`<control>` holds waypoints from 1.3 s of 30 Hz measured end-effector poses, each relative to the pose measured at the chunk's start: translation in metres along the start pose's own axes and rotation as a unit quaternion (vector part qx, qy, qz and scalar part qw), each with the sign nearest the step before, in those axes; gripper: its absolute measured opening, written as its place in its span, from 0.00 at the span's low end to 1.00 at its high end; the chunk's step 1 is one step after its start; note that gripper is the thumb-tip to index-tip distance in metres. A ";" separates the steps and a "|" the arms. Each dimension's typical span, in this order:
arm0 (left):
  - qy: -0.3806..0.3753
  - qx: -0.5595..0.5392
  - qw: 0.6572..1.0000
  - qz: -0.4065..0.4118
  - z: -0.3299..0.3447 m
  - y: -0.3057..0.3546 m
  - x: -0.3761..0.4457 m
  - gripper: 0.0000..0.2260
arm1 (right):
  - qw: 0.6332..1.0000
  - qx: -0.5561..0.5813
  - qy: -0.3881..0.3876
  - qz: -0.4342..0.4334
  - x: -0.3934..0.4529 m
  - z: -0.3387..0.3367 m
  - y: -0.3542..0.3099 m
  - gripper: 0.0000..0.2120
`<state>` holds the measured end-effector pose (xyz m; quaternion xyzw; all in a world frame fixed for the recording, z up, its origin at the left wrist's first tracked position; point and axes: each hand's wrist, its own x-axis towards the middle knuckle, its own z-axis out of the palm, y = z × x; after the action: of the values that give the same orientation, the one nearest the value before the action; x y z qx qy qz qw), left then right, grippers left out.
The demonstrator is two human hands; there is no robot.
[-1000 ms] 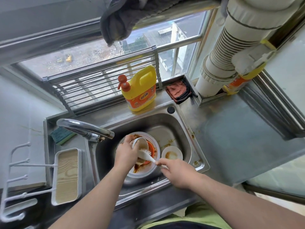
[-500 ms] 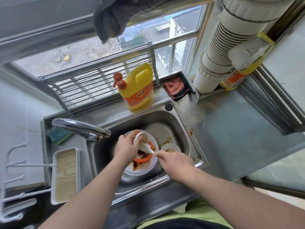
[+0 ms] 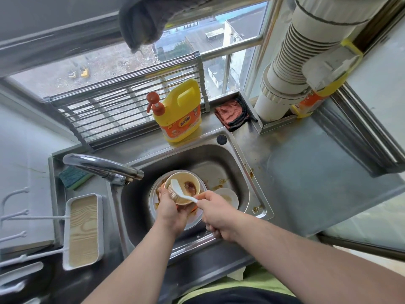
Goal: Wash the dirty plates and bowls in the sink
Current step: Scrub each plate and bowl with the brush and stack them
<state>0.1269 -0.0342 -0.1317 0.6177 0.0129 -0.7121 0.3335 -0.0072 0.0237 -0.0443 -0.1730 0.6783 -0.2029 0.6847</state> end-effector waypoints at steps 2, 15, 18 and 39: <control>-0.006 -0.019 1.000 -0.002 0.002 0.007 0.003 0.37 | 1.000 -0.026 -0.005 0.012 -0.006 0.000 0.004 0.11; -0.005 -0.002 1.000 0.025 0.012 0.009 -0.002 0.29 | 0.972 0.158 -0.047 0.167 -0.008 0.023 -0.016 0.13; 0.051 0.092 0.994 0.037 0.017 0.001 -0.010 0.28 | 0.946 0.271 -0.054 0.172 -0.007 0.033 -0.026 0.16; -0.005 0.423 0.877 0.228 -0.007 0.027 -0.004 0.12 | 0.792 -0.579 0.069 -0.182 0.002 -0.032 0.011 0.11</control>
<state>0.1461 -0.0510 -0.1192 0.6822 -0.4321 -0.5570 0.1940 -0.0389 0.0335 -0.0519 -0.6428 0.6702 0.0962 0.3583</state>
